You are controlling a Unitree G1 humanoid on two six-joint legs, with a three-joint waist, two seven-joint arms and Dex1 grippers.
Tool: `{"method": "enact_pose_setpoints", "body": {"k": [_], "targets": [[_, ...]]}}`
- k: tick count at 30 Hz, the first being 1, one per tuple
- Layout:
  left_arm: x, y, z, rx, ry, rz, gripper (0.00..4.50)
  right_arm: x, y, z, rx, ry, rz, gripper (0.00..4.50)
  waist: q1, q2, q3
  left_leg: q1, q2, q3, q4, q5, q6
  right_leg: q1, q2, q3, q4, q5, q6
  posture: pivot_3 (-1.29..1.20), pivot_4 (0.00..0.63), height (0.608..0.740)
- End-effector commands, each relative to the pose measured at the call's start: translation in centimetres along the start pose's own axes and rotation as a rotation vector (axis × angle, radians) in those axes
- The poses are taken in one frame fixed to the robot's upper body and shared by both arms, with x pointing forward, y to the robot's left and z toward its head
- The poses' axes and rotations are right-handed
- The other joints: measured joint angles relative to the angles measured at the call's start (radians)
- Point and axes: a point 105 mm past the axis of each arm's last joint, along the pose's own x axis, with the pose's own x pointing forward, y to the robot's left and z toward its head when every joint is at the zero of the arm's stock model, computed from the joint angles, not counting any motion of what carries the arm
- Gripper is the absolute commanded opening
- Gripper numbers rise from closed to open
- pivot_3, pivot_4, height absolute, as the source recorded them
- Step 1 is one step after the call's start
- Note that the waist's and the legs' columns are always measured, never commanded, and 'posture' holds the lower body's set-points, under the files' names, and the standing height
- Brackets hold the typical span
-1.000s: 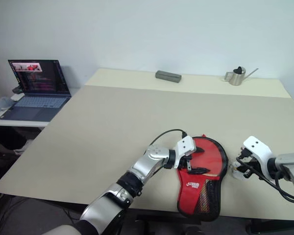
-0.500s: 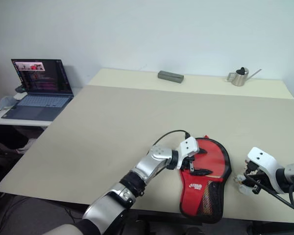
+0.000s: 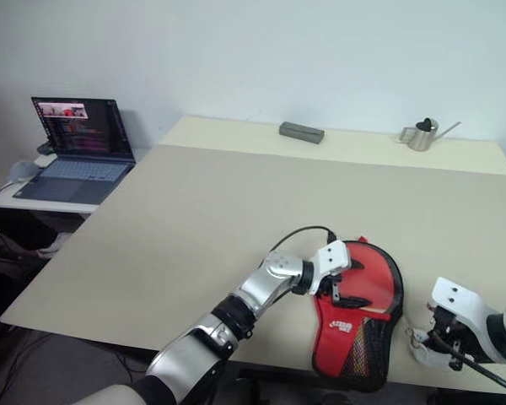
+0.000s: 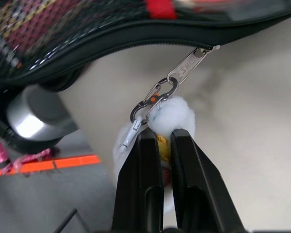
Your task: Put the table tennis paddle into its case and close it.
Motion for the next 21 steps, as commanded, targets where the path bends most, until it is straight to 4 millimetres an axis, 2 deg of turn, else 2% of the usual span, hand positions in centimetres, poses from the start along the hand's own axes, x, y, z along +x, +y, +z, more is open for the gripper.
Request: {"method": "enact_pose_setpoints", "body": {"k": [1,3,7,14,20,21], "targets": [[-0.2,-1.2,-4.9,-0.077,0.167,-0.017,4.50,-0.3,2.2,-1.0,-0.025,0.055,0.138,0.01,0.001,0.000,0.000,0.000,-0.002,-0.002,0.000,0.000,0.000,0.001,-0.001,-0.002,0.000,-0.001,0.000,0.00,0.150,0.740],[-0.2,-1.3,-4.9,-0.076,0.169,-0.019,4.50,-0.6,2.6,-1.4,-0.044,0.074,0.159,0.01,0.001,0.000,0.000,0.000,-0.011,-0.006,0.000,-0.001,0.001,0.004,-0.004,-0.006,-0.001,-0.003,0.001,0.00,0.150,0.740],[-0.1,-1.3,-4.9,-0.073,0.169,-0.019,4.50,-0.8,3.1,-1.9,-0.077,0.097,0.183,0.01,0.001,0.000,0.000,0.000,-0.012,-0.014,-0.001,-0.002,0.002,0.011,-0.006,-0.012,-0.010,-0.003,0.002,0.00,0.150,0.740],[-0.1,-1.2,-4.9,-0.072,0.171,-0.015,4.50,-0.7,3.6,-2.4,-0.096,0.109,0.203,0.01,0.001,0.000,0.000,0.000,-0.012,-0.018,-0.001,-0.003,0.003,0.016,-0.008,-0.022,-0.011,-0.004,0.001,0.00,0.150,0.740],[0.0,-1.1,-4.8,-0.074,0.164,-0.008,4.50,0.0,3.2,-0.9,-0.044,0.019,0.185,0.01,-0.001,0.000,0.000,0.001,-0.013,-0.020,-0.001,-0.003,0.002,0.018,-0.008,-0.024,-0.011,-0.005,0.001,0.00,0.150,0.740],[0.0,-1.1,-4.7,-0.074,0.163,-0.006,4.50,-0.1,2.9,-0.6,-0.040,0.007,0.176,0.30,-0.001,0.000,0.000,0.001,-0.013,-0.021,-0.001,-0.003,0.002,0.019,-0.008,-0.024,-0.011,-0.005,0.001,0.00,0.150,0.740]]}}
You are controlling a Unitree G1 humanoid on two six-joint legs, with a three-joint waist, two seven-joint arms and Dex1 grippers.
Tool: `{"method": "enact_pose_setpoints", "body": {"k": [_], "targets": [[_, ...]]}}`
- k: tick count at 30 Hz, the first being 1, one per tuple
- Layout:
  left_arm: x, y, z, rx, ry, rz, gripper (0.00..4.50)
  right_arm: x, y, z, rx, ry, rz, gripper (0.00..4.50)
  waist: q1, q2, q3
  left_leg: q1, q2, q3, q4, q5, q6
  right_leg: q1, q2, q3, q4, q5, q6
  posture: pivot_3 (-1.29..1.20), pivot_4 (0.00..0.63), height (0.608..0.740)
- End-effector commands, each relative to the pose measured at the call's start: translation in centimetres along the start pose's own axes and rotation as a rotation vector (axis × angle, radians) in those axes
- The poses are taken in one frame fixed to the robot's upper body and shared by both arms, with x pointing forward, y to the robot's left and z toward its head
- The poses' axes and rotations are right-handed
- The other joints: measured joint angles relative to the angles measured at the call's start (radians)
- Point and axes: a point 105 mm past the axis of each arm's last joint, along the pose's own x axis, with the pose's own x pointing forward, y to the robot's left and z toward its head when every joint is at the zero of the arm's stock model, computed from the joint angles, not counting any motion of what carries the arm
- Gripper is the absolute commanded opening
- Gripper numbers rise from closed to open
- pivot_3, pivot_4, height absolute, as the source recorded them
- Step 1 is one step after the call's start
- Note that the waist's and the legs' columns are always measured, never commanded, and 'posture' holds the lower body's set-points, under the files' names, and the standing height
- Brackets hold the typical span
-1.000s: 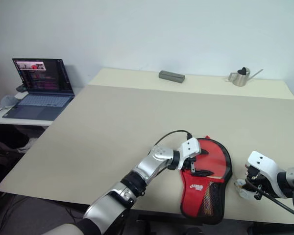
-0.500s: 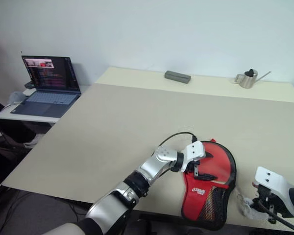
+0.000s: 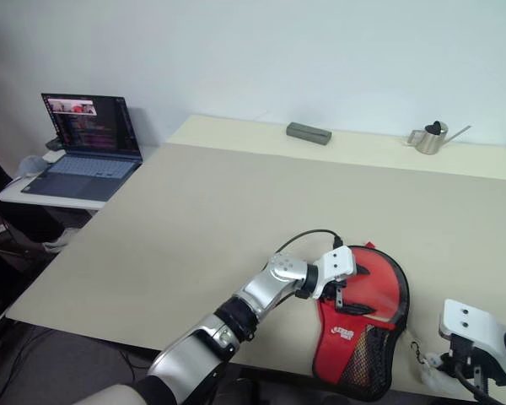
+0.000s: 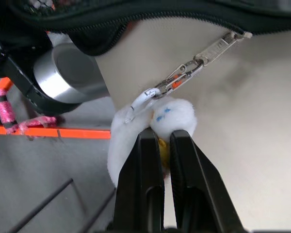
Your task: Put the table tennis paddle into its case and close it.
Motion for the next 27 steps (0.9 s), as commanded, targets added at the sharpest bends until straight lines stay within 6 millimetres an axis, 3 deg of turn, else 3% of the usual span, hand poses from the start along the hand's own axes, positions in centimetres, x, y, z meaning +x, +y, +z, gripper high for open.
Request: {"method": "enact_pose_setpoints", "body": {"k": [1,5,9,14,18,21,24,27], "targets": [[-0.5,-0.5,-4.7,-0.101,0.157,0.028,4.50,0.4,0.7,0.6,0.041,-0.039,0.068,0.64,-0.002,0.000,0.000,0.000,0.000,0.000,0.000,0.000,0.000,0.000,0.000,0.000,0.000,0.000,0.000,0.00,0.150,0.740],[-0.5,-0.4,-4.6,-0.103,0.148,0.034,4.50,-0.2,-0.2,1.1,0.076,-0.079,0.043,1.86,-0.006,0.000,0.000,0.001,0.000,-0.003,0.001,0.000,0.000,0.002,0.000,0.000,0.000,0.000,0.000,0.00,0.150,0.740],[-0.5,-0.3,-4.5,-0.103,0.143,0.039,4.50,-1.9,-1.7,2.4,0.130,-0.172,0.005,1.86,-0.013,0.000,0.000,0.002,0.001,-0.008,0.005,0.000,0.000,0.004,0.000,0.000,0.000,0.001,0.001,0.00,0.150,0.740],[-0.7,0.6,-2.6,-0.098,0.057,0.069,4.50,-4.6,-6.2,5.7,0.232,-0.365,-0.143,1.86,-0.027,0.002,0.002,0.002,0.001,-0.009,0.008,0.000,0.001,0.005,-0.003,0.000,0.000,0.002,0.001,0.00,0.150,0.740],[-2.0,1.9,0.1,-0.108,-0.058,0.086,4.50,-4.3,-7.7,6.6,0.283,-0.397,-0.177,1.86,-0.027,0.004,0.003,0.001,0.001,-0.010,0.008,0.001,0.002,0.004,-0.004,-0.001,0.001,0.004,-0.003,0.00,0.150,0.740],[-3.8,3.0,3.6,-0.116,-0.182,0.083,4.50,-3.4,-8.4,7.2,0.289,-0.399,-0.187,1.86,-0.031,0.012,0.009,-0.003,0.000,-0.009,0.007,0.001,0.002,0.004,-0.003,0.000,0.003,0.004,-0.003,0.00,0.150,0.740],[-5.8,3.1,6.7,-0.107,-0.277,0.046,4.50,-2.3,-9.4,7.8,0.294,-0.410,-0.212,1.86,-0.032,0.014,0.013,-0.016,-0.001,-0.008,0.008,0.001,0.002,-0.013,0.001,0.001,0.012,0.004,-0.003,0.00,0.150,0.740],[-8.0,2.9,8.6,-0.084,-0.315,0.012,4.50,-1.4,-10.7,8.6,0.305,-0.425,-0.253,1.86,-0.031,0.016,0.017,-0.018,-0.002,-0.008,0.010,0.001,0.001,-0.014,0.002,0.000,0.015,0.003,-0.003,0.00,0.150,0.740]]}}
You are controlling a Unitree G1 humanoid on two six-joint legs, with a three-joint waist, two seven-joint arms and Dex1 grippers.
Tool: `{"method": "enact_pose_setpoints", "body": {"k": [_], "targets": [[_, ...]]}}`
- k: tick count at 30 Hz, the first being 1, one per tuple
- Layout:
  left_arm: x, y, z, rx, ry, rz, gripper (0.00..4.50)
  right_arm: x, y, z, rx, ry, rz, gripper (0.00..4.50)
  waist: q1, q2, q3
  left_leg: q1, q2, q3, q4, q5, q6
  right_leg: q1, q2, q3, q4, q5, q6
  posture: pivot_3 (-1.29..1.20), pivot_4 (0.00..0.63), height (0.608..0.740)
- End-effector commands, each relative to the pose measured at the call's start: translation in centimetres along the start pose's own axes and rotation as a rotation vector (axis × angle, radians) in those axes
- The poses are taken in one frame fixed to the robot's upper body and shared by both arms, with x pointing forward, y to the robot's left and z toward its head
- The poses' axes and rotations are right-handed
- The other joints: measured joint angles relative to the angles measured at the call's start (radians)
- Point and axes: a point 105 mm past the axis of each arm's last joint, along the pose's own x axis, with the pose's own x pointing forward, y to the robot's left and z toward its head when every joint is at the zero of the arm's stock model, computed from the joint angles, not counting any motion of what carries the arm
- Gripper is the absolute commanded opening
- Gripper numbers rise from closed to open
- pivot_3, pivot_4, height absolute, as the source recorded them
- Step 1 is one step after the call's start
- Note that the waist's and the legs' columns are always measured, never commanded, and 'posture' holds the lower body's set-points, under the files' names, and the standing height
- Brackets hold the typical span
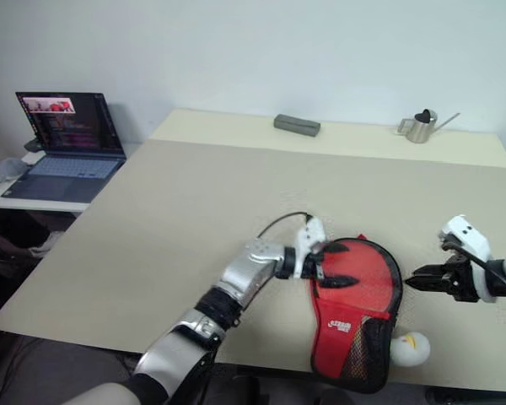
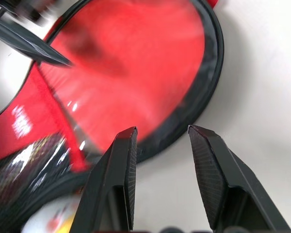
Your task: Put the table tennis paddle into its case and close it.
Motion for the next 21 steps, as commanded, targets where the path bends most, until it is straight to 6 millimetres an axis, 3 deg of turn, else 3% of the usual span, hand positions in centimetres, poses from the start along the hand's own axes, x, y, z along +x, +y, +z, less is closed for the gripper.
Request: {"method": "enact_pose_setpoints", "body": {"k": [1,6,13,21], "targets": [[-1.5,-0.8,4.4,0.072,-0.085,-0.070,4.50,0.9,-1.0,1.2,-0.022,-0.030,-0.063,1.86,0.000,0.002,0.002,0.000,0.000,0.000,0.000,0.000,0.000,0.000,0.000,0.000,0.001,0.000,0.000,0.00,0.150,0.740],[-4.4,0.2,4.6,0.122,-0.024,-0.028,4.50,2.6,-2.4,1.9,-0.020,-0.046,-0.116,1.86,-0.004,0.003,0.003,0.003,0.000,-0.001,0.001,0.002,-0.003,0.001,0.000,0.000,0.004,0.000,-0.001,0.00,0.150,0.740],[-7.8,1.6,3.2,0.128,0.056,0.058,4.50,3.9,-3.4,2.9,0.001,-0.074,-0.123,1.86,-0.012,0.003,0.004,0.003,0.001,-0.001,0.001,0.003,-0.002,0.000,0.000,0.000,0.005,0.001,-0.001,0.00,0.150,0.740],[-9.6,2.1,2.2,0.113,0.085,0.126,4.50,6.6,-3.6,3.1,0.062,-0.074,-0.090,1.86,-0.015,0.003,0.004,0.003,0.002,-0.001,0.001,0.003,-0.002,0.000,0.000,-0.001,0.006,0.000,-0.001,0.00,0.150,0.740]]}}
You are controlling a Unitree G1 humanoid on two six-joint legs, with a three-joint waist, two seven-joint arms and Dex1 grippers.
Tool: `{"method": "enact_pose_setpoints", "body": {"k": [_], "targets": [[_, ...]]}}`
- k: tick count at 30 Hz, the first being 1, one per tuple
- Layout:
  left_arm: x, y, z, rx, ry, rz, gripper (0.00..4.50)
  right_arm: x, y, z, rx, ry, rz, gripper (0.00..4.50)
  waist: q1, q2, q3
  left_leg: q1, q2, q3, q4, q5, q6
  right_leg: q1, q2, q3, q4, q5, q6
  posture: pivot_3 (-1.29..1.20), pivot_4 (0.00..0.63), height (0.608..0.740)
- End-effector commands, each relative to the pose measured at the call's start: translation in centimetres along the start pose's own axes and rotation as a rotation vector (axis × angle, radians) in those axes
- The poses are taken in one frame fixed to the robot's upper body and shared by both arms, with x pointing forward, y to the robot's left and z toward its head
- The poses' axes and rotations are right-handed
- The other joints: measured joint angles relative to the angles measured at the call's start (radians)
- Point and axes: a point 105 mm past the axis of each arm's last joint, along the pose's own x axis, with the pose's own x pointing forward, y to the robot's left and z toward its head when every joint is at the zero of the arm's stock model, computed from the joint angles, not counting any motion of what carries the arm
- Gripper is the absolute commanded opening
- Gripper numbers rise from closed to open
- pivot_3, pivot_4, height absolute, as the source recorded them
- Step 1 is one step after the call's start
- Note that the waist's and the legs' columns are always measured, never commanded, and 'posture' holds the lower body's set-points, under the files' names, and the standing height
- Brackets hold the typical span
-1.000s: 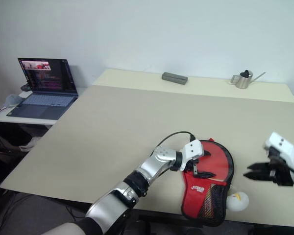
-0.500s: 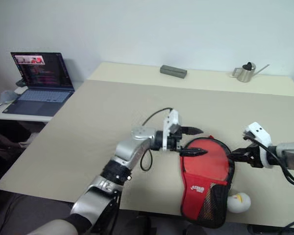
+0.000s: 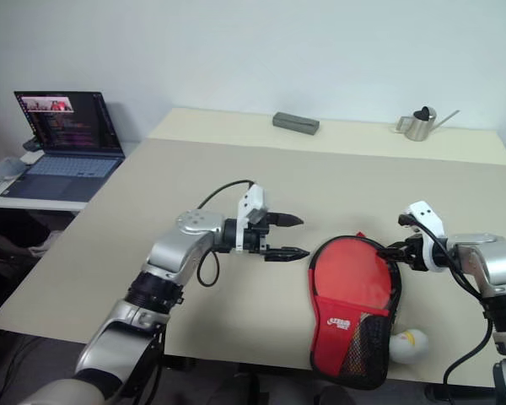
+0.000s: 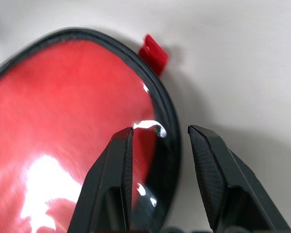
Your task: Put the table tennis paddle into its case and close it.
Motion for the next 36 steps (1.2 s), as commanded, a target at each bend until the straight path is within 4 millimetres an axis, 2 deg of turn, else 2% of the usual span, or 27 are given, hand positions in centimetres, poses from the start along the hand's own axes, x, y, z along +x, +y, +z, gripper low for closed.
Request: {"method": "enact_pose_setpoints", "body": {"k": [1,2,5,10,21,26,36], "targets": [[-0.6,-0.1,1.3,0.050,-0.032,0.016,4.50,0.7,-0.4,0.7,-0.019,-0.011,-0.020,1.86,-0.005,0.000,0.000,0.000,0.000,0.000,0.000,0.000,0.000,0.000,0.000,0.000,0.000,0.000,0.000,0.00,0.150,0.740],[-0.7,0.0,1.3,0.050,-0.032,0.019,4.50,0.9,-0.4,0.8,-0.015,-0.012,-0.017,1.86,-0.006,0.000,0.000,0.000,0.000,0.000,0.000,0.000,0.000,0.000,0.000,0.000,0.000,0.000,0.000,0.00,0.150,0.740],[-0.8,-0.1,1.3,0.053,-0.029,0.022,4.50,1.4,-0.6,1.1,-0.004,-0.018,-0.022,1.33,-0.008,0.000,0.000,0.001,0.000,0.000,0.001,0.000,0.000,0.000,0.000,0.000,0.003,0.000,0.000,0.00,0.150,0.740],[-1.0,-0.2,1.1,0.054,-0.022,0.023,4.50,2.3,-0.3,1.5,-0.006,-0.029,-0.010,0.01,-0.011,-0.001,0.001,0.005,0.000,0.001,0.001,0.002,-0.001,0.000,0.001,0.002,0.009,0.000,-0.001,0.00,0.150,0.740],[-1.4,-0.3,0.8,0.053,-0.006,0.021,4.50,4.6,1.6,4.2,-0.065,-0.103,0.007,0.01,-0.046,-0.008,0.005,0.015,0.001,0.003,0.000,0.003,-0.001,0.003,0.002,0.008,0.014,-0.001,-0.003,0.00,0.150,0.740],[-1.3,-0.5,0.8,0.051,-0.007,0.014,4.50,5.8,2.8,6.6,-0.104,-0.145,0.024,0.01,-0.068,-0.011,0.007,0.017,0.001,0.004,0.000,0.003,-0.001,0.002,0.004,0.013,0.015,0.000,-0.004,0.00,0.150,0.740],[-1.1,-0.8,0.7,0.049,-0.007,0.009,4.50,7.2,4.1,11.3,-0.140,-0.229,0.026,0.01,-0.062,-0.011,0.012,0.014,0.002,0.015,-0.004,0.003,-0.001,-0.008,0.004,0.025,0.016,0.003,-0.001,0.00,0.150,0.740]]}}
